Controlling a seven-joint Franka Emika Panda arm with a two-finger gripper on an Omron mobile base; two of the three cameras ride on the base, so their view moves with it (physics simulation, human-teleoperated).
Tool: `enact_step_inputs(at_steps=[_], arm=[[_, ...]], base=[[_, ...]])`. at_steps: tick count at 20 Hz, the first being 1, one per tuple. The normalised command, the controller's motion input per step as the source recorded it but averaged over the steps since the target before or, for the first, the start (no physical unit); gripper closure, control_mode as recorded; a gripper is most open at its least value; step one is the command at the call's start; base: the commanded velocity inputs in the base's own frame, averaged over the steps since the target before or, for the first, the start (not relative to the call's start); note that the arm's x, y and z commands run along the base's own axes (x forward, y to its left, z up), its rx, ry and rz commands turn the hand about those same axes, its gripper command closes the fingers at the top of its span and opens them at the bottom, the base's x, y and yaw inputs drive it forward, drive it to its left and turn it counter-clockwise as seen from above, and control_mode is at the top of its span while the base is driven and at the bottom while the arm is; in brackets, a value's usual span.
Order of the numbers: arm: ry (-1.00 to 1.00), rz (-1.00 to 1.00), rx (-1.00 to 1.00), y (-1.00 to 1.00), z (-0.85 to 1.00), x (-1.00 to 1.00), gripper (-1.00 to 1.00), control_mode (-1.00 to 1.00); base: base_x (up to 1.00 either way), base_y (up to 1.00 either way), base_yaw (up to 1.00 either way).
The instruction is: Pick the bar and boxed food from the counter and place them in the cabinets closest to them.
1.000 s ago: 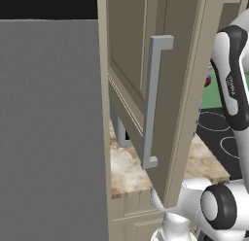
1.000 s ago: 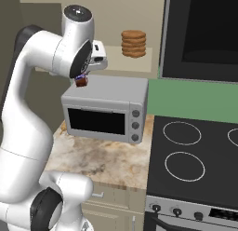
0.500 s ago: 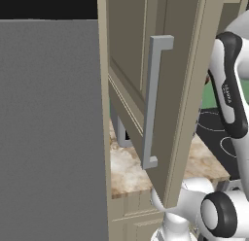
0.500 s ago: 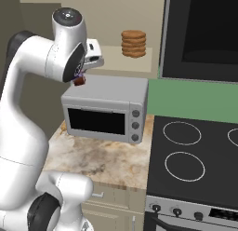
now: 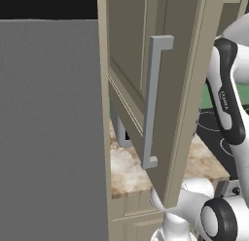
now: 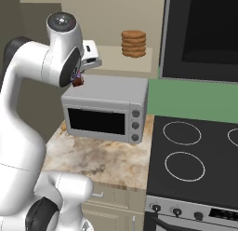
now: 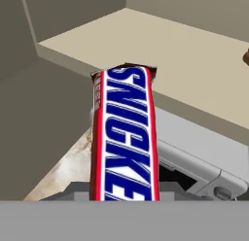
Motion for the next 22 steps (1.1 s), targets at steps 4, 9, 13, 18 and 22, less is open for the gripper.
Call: enact_step_inputs(at_steps=[4, 9, 13, 18, 22], arm=[[0.0, 0.0, 0.0, 0.0, 0.0, 0.21, 1.0, -1.0], [0.0, -0.02, 0.0, 0.0, 0.0, 0.31, 1.0, -1.0], [0.0, -0.03, 0.0, 0.0, 0.0, 0.29, 1.0, -1.0], [0.0, -0.02, 0.0, 0.0, 0.0, 0.27, 1.0, -1.0], [0.0, -0.03, 0.0, 0.0, 0.0, 0.32, 1.0, -1.0]], base=[[0.0, 0.0, 0.0], [0.0, 0.0, 0.0], [0.0, 0.0, 0.0], [0.0, 0.0, 0.0], [0.0, 0.0, 0.0]])
